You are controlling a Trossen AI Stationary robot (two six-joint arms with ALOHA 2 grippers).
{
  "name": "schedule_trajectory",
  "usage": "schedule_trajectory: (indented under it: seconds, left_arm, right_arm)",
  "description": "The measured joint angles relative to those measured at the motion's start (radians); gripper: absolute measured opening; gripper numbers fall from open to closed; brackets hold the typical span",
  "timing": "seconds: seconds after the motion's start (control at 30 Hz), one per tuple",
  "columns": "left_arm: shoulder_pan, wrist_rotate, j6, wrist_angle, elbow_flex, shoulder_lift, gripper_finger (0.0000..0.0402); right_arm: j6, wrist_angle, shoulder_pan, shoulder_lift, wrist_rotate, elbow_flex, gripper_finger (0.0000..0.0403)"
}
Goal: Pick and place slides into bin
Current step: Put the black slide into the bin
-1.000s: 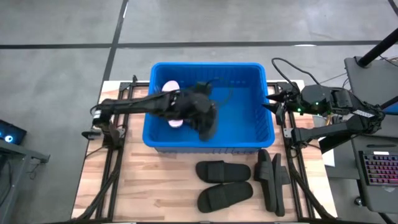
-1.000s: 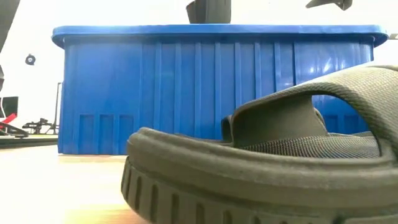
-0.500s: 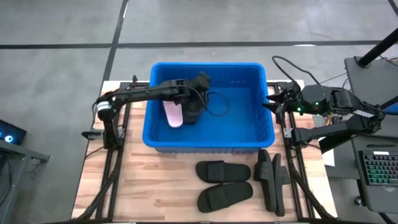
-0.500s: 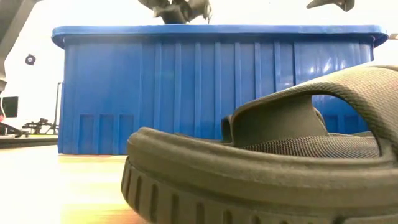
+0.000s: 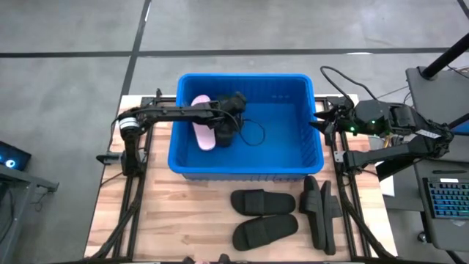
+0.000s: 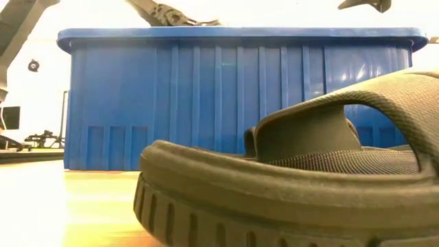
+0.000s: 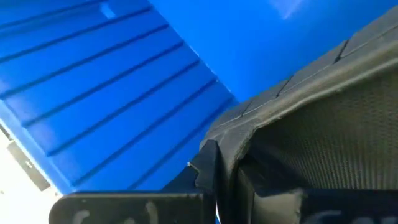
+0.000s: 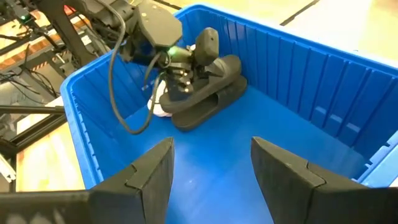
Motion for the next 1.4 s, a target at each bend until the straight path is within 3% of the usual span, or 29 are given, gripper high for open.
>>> schedule_trajectory:
  seconds: [0.53,0.67,0.83,1.1,1.23,1.4]
  left_arm:
    - [0.053,0.056,0.008,0.075,-0.095,-0.002,0.0013]
    - [0.053,0.074,0.030,0.077,-0.099,-0.002,0.0065]
    - [0.057,0.084,-0.034,0.079,-0.096,-0.002,0.0158]
    - [0.052,-0.032,-0.213,0.023,-0.074,-0.007,0.0303]
    - [0.039,-0.041,-0.278,-0.032,-0.047,-0.009,0.0336]
    - [0.021,-0.030,-0.308,-0.116,-0.013,-0.010,0.0340]
  right_arm:
    - [0.006,0.002,0.000,0.000,-0.003,0.000,0.0203]
    - [0.005,0.003,0.000,0.000,-0.005,0.000,0.0203]
    - [0.003,0.003,0.000,0.000,-0.005,0.000,0.0203]
    - [0.003,0.003,0.000,0.000,-0.005,0.000,0.0203]
    - [0.003,0.003,0.000,0.000,-0.005,0.000,0.0203]
    - [0.003,0.003,0.000,0.000,-0.005,0.000,0.0203]
